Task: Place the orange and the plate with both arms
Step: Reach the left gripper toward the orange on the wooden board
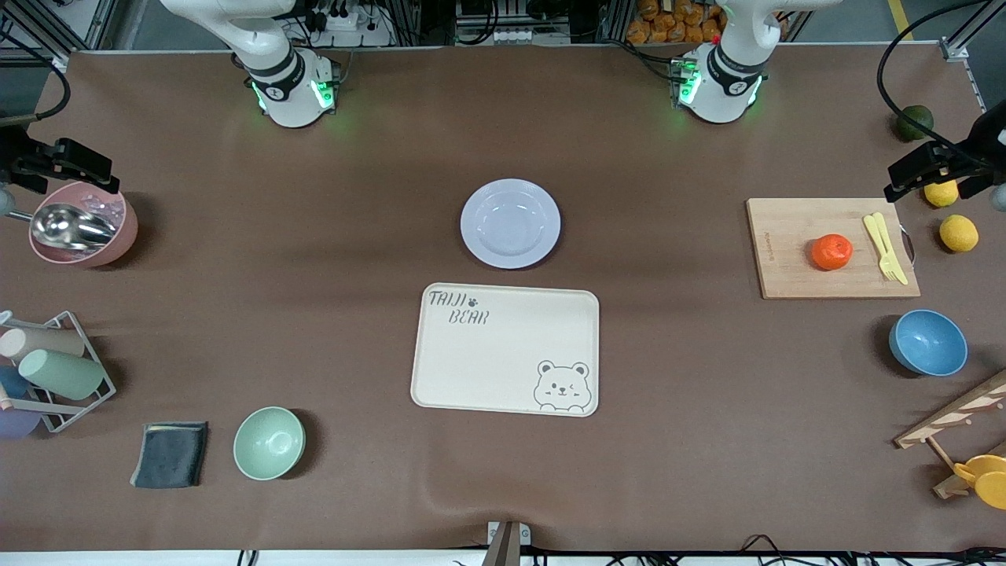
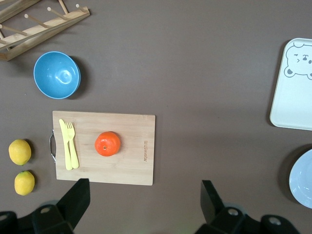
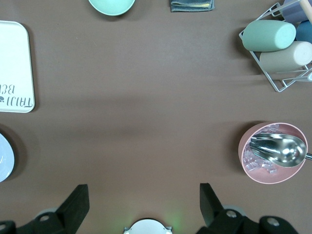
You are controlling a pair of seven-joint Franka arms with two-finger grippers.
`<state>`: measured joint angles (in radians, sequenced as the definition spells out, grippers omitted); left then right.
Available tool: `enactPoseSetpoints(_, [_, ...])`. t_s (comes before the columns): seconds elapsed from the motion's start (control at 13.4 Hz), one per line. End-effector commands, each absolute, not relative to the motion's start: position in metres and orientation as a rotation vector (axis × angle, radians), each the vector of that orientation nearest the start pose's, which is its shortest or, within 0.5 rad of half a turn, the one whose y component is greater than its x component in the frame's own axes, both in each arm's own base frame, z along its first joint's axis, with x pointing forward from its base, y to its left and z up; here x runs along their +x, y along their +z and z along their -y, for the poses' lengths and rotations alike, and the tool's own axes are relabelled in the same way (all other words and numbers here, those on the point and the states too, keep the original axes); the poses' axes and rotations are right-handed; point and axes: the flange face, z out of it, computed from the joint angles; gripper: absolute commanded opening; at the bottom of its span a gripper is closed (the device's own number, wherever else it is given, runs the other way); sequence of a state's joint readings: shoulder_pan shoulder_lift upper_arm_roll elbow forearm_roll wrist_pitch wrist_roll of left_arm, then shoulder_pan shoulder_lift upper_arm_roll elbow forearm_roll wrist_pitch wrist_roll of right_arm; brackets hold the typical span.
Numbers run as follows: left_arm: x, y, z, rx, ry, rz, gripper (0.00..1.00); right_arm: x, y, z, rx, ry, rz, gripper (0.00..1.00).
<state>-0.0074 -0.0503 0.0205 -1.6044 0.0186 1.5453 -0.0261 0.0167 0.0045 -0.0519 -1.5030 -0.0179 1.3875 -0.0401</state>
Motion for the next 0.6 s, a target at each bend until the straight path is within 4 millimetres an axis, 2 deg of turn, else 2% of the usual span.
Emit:
enactPoseSetpoints(0.0, [0.535, 0.638, -0.010, -3.122, 0.045, 0.097, 1.00, 0.535, 0.639, 0.020, -3.152, 0.190, -0.021, 1.00])
enactPoseSetpoints(0.15, [0.534, 0.643, -0.016, -3.101, 0.030, 0.103, 1.00, 0.535, 0.639, 0.020, -3.152, 0.192, -0.021, 1.00])
enactPoseSetpoints(0.22, [0.537, 0.639, -0.021, -3.047, 0.045, 0.089, 1.00, 0.535, 0.639, 0.021, -3.152, 0.190, -0.023, 1.00])
enactPoseSetpoints(0.37, [0.537, 0.605, -0.026, -3.023, 0.168, 0.057, 1.00, 0.535, 0.638, 0.020, -3.152, 0.194, -0.023, 1.00])
enactPoseSetpoints(0.52, [0.538, 0.564, -0.046, -3.022, 0.197, 0.105, 1.00, 0.535, 0.637, 0.021, -3.145, 0.201, -0.024, 1.00])
